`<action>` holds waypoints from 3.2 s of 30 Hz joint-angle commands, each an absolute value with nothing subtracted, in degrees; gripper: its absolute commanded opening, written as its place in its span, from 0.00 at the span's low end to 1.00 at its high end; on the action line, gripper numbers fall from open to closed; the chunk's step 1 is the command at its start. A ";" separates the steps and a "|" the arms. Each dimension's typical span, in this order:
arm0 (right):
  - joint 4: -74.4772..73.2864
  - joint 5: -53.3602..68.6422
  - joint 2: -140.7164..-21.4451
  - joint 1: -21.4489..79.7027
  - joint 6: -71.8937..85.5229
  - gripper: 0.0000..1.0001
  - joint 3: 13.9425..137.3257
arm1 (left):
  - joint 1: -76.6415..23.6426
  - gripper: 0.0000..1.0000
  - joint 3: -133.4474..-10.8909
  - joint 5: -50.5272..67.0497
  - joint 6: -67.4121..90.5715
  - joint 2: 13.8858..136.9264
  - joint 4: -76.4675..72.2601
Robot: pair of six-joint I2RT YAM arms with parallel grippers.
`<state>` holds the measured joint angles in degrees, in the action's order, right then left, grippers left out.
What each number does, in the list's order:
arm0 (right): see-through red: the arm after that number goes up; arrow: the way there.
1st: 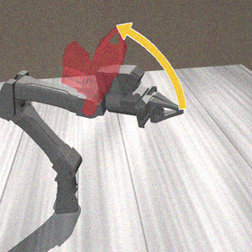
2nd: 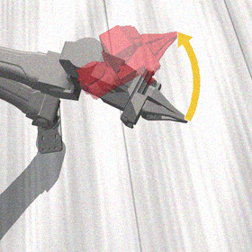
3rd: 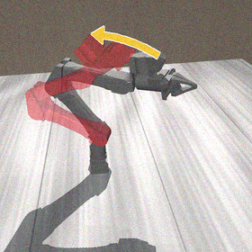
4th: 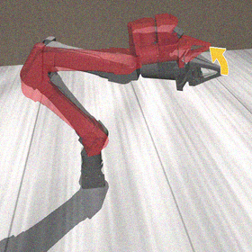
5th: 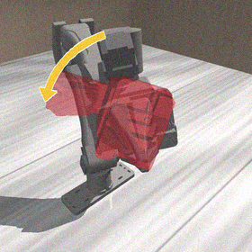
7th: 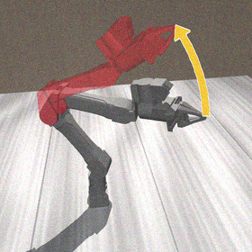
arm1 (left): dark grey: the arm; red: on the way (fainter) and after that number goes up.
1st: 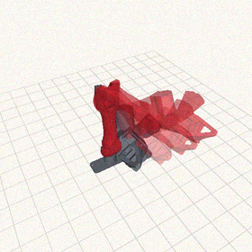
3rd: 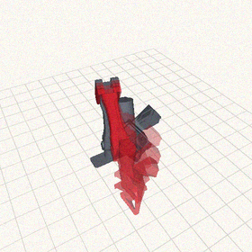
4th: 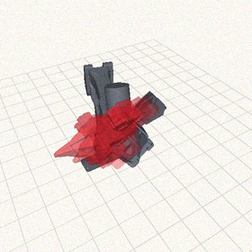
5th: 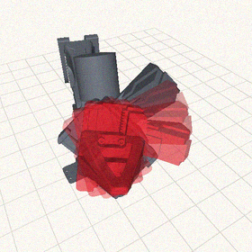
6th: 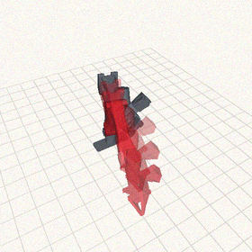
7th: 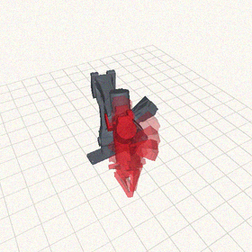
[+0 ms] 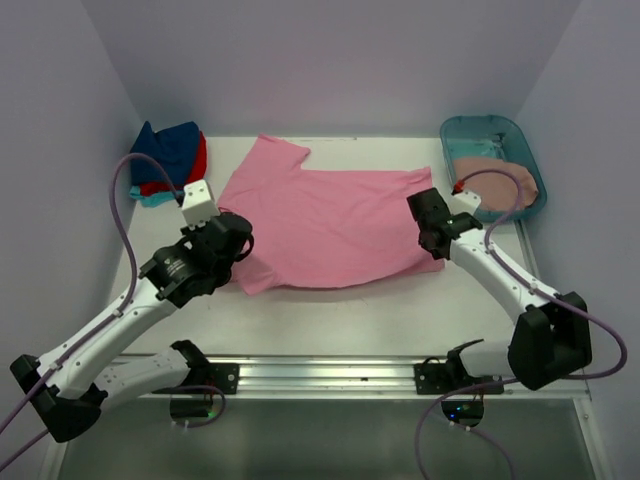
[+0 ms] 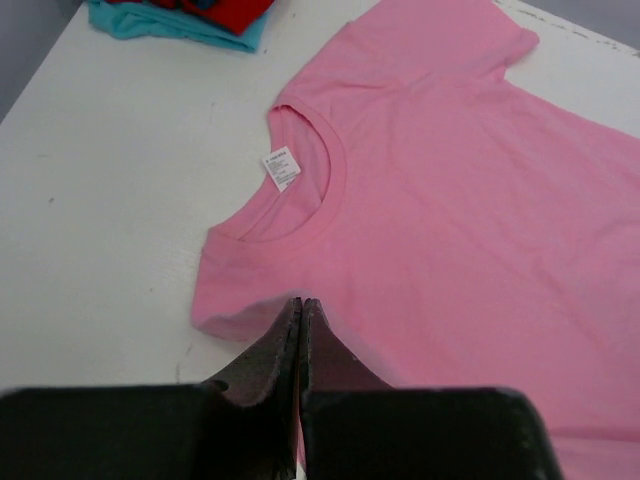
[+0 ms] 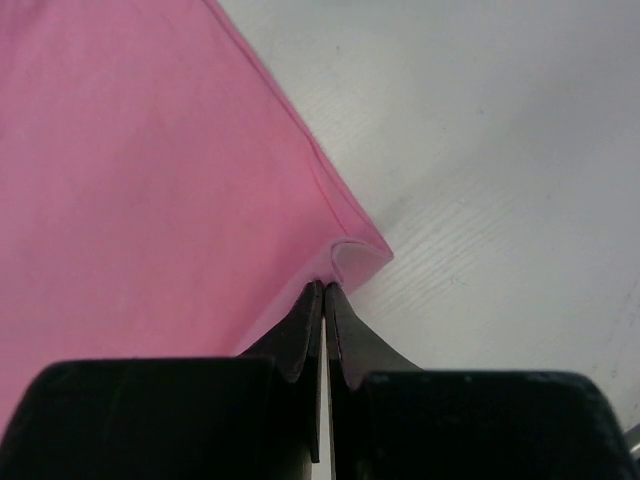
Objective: Fold and stack the t-shirts
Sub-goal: Fold the flattened tshirt in 1/3 of the way
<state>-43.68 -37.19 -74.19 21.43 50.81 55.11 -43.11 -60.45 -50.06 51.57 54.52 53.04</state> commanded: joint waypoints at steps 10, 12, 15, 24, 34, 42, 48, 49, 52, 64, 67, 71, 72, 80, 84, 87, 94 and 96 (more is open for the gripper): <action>-39.99 -42.45 -87.09 17.67 49.13 0.00 66.18 | -28.84 0.00 -65.92 -48.87 38.41 67.49 33.31; -39.99 -42.36 -88.50 17.14 49.13 0.00 66.71 | -28.39 0.00 -65.92 -48.52 37.62 69.78 30.68; -39.90 -42.36 -90.34 16.35 49.13 0.00 66.88 | -26.55 0.00 -65.92 -46.68 37.09 72.85 28.48; -35.69 -39.11 -95.53 13.80 46.68 0.00 66.89 | -23.39 0.00 -65.74 -45.44 35.95 76.81 24.44; -33.40 -37.79 -100.89 12.57 45.35 0.00 68.47 | -21.45 0.00 -65.74 -44.91 35.95 79.01 23.64; -31.73 -37.18 -102.22 12.39 44.65 0.00 69.26 | -20.13 0.00 -65.48 -44.65 36.48 80.42 23.29; -31.20 -37.35 -101.95 12.39 44.21 0.00 69.52 | -19.07 0.00 -64.78 -43.33 35.95 82.62 19.97; -30.94 -37.27 -101.61 12.39 44.12 0.00 69.09 | -19.07 0.00 -63.73 -43.07 35.69 82.62 17.43; -29.10 -36.13 -100.20 12.39 43.51 0.03 66.90 | -18.90 0.00 -62.41 -43.06 35.16 82.71 13.03; -17.75 -28.13 -76.04 13.18 35.42 0.93 53.89 | -18.98 0.98 -58.11 -41.32 35.86 69.02 11.15; -18.72 -25.84 -71.64 14.23 33.93 0.91 52.13 | -19.07 1.00 -53.46 -34.74 37.09 64.53 14.05; -20.92 -21.28 -70.14 14.50 33.05 0.41 50.10 | -19.07 0.59 -46.33 -26.64 38.84 62.23 16.17; -20.66 -20.31 -70.22 14.50 33.48 0.00 49.58 | -19.07 0.39 -43.62 -24.54 39.11 62.05 16.08; -18.90 -10.55 -79.88 14.68 34.72 0.00 47.37 | -19.07 0.00 -39.11 -25.04 41.31 67.41 11.17; -15.91 -9.41 -83.93 14.94 34.89 0.00 45.53 | -19.07 0.00 -36.92 -27.33 41.22 69.51 6.44; -14.86 -9.31 -86.83 15.38 34.98 0.00 44.65 | -19.07 0.00 -36.22 -28.04 41.22 71.71 4.93; -14.06 -10.98 -88.86 16.87 35.33 0.00 42.45 | -19.07 0.00 -32.17 -27.42 40.69 77.34 -1.75; -14.15 -11.77 -88.68 17.40 35.16 0.00 41.75 | -19.07 0.00 -30.77 -27.42 40.52 79.00 -4.03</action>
<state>-14.74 -11.09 -88.07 16.32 34.92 43.97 -19.40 -32.60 -26.15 39.92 77.32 3.51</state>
